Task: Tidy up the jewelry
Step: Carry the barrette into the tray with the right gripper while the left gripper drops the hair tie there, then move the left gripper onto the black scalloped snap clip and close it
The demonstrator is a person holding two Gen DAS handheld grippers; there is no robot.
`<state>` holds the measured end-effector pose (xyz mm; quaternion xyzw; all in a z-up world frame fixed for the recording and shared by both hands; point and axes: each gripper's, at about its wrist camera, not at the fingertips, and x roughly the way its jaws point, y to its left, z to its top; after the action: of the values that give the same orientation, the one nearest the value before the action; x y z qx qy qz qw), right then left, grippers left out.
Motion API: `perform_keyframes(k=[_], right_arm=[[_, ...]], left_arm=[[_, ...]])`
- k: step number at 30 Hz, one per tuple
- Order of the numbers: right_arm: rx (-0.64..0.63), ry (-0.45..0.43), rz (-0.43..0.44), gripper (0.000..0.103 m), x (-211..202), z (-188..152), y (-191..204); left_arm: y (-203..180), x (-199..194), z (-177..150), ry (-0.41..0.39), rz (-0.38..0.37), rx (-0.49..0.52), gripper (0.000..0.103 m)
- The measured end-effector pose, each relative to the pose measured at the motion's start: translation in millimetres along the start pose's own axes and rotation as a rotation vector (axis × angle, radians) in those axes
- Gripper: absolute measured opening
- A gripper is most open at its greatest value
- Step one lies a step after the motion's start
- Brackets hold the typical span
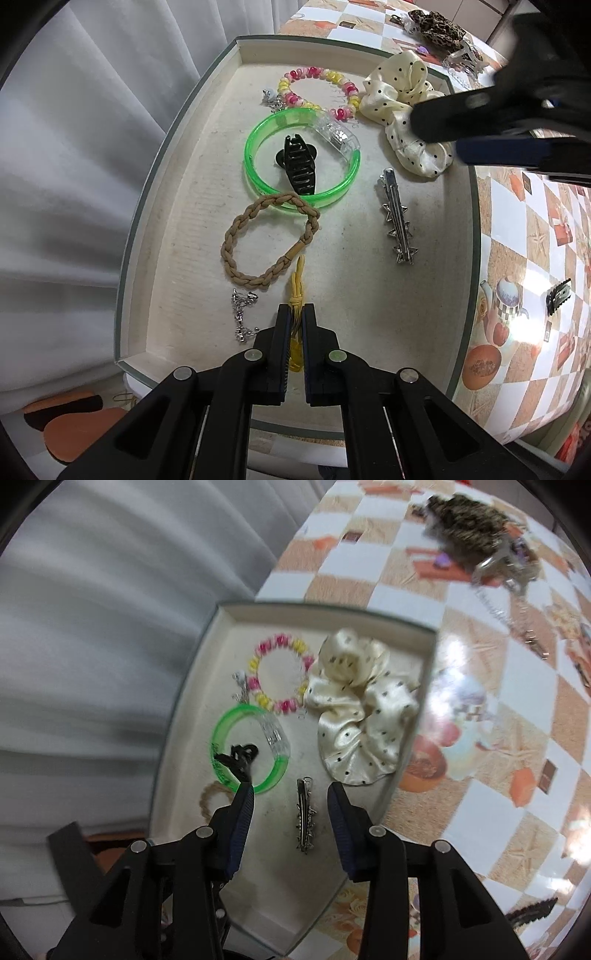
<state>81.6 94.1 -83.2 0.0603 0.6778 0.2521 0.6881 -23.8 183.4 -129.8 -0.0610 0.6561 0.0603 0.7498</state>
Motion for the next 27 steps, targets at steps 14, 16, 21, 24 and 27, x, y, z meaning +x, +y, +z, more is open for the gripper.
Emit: perform_keyframes(k=[14,16,21,24,27], right_arm=[[0.193,-0.09,-0.104,0.052,-69,-41,-81],[0.214,-0.098,-0.126,0.052,-78,-47,-97],[0.237,-0.123,-0.174,0.059,-104,-57,-143],[0.246,-0.123,-0.185,0.059,-113,-59,-169],[0.257,-0.117,-0.19,0.059,-124,-63,-197]], left_arm=[[-20,-32,21,-0.055,0.011,0.05,0.103],[-28,-40,26,-0.069,0.027,0.074,0.103],[-56,-56,30,-0.114,0.04,0.118,0.103],[-81,-63,32,-0.134,0.036,0.142,0.103],[-106,-67,28,-0.142,0.003,0.181,0.103]])
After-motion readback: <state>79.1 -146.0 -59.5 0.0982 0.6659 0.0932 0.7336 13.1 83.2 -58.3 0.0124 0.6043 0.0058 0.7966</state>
